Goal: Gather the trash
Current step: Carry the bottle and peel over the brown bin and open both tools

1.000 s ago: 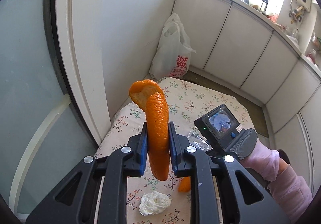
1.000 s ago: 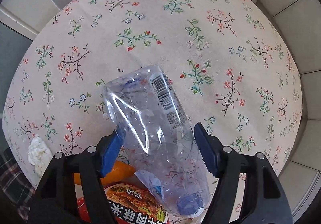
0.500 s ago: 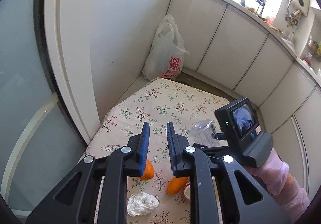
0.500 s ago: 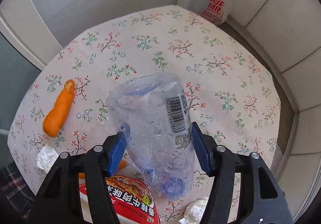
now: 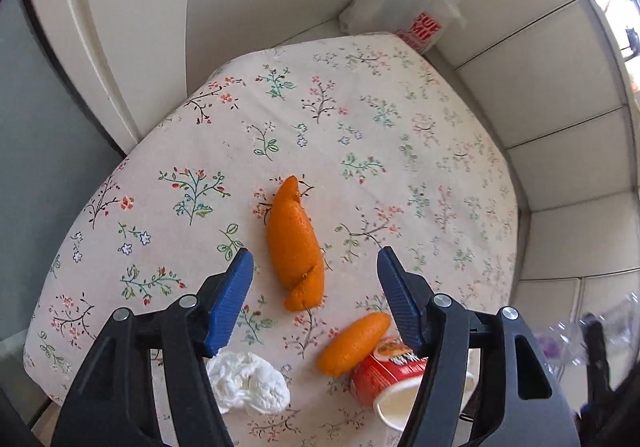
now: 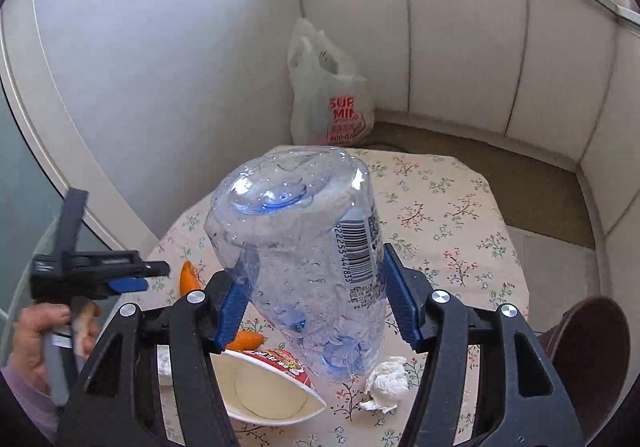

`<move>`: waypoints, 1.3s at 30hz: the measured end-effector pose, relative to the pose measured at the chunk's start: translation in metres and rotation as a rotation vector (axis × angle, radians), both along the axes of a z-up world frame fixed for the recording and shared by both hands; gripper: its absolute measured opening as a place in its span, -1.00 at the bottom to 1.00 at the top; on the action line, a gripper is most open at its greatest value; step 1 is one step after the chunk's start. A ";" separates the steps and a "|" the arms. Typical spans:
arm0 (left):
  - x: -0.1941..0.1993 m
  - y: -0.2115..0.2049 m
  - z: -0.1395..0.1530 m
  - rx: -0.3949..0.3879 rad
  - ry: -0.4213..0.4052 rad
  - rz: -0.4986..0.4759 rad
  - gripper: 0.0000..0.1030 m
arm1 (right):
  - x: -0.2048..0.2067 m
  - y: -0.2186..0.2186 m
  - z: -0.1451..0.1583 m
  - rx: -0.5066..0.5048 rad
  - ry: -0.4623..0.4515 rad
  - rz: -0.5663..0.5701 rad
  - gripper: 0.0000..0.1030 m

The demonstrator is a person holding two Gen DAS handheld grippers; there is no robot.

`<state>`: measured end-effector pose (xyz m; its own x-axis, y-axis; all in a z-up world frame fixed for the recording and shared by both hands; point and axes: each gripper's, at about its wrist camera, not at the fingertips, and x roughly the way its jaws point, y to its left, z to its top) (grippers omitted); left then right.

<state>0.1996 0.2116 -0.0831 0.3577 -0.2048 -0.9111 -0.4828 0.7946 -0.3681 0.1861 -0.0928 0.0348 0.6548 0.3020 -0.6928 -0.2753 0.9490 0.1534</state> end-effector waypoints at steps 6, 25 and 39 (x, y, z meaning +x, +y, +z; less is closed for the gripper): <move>0.020 -0.002 -0.048 0.070 0.112 0.043 0.23 | -0.034 -0.057 0.001 0.141 -0.023 -0.113 0.14; 0.020 -0.030 -0.032 -0.026 -0.047 -0.041 -0.54 | -0.044 -0.124 -0.004 0.208 -0.003 -0.227 0.14; -0.003 -0.115 0.065 -0.141 -0.349 -0.218 -0.54 | -0.069 -0.226 0.008 0.223 -0.093 -0.500 0.14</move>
